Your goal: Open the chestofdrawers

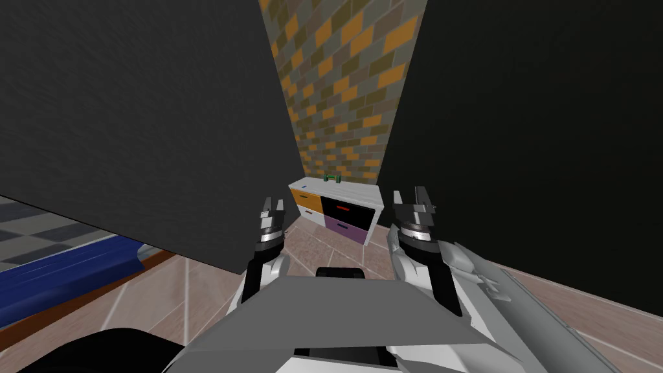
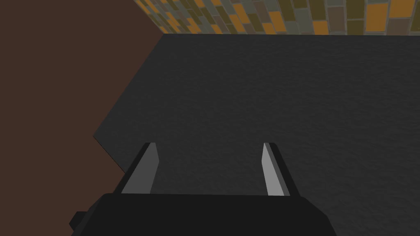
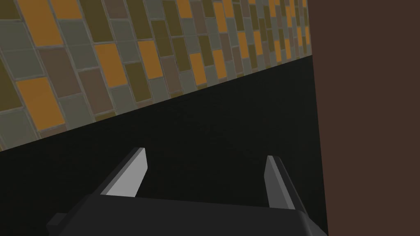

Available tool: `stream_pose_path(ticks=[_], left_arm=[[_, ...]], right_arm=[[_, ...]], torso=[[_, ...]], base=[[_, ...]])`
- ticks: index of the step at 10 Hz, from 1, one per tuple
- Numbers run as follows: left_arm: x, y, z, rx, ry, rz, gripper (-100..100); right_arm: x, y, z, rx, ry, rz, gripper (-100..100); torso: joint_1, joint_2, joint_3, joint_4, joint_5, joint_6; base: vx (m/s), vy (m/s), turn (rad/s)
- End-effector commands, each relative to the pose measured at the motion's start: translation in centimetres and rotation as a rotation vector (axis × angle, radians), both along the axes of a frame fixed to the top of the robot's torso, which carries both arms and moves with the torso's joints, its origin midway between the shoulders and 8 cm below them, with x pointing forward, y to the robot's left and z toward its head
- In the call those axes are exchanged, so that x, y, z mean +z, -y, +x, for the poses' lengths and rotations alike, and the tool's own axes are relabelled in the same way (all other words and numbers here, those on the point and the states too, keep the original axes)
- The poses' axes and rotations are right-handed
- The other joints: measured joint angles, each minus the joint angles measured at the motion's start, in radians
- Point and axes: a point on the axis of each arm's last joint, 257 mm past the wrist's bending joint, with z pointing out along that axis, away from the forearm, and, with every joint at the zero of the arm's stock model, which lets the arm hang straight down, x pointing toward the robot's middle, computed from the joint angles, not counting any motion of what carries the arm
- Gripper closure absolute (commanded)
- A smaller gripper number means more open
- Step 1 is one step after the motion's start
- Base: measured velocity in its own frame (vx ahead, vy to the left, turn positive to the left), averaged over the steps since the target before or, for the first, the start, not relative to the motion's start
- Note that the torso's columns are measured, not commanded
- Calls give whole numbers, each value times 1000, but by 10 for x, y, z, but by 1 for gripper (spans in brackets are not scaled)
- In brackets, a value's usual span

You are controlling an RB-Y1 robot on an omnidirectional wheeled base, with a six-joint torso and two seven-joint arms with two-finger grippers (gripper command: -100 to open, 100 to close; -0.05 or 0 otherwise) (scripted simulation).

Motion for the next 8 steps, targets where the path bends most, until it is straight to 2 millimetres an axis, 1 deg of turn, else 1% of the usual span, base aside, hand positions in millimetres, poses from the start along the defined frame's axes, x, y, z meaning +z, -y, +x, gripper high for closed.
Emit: stream_pose_path(ticks=[1,3,8], left_arm=[[0,0,0,0,0,0,0],[0,0,0,0,0,0,0],[0,0,0,0,0,0,0]], right_arm=[[0,0,0,0,0,0,0],[0,0,0,0,0,0,0],[0,0,0,0,0,0,0]], torso=[[0,40,-82,41,0,0],[0,175,-351,176,0,0],[0,544,-1087,544,0,0]], base=[[0,0,0],[0,0,0],[0,0,0]])
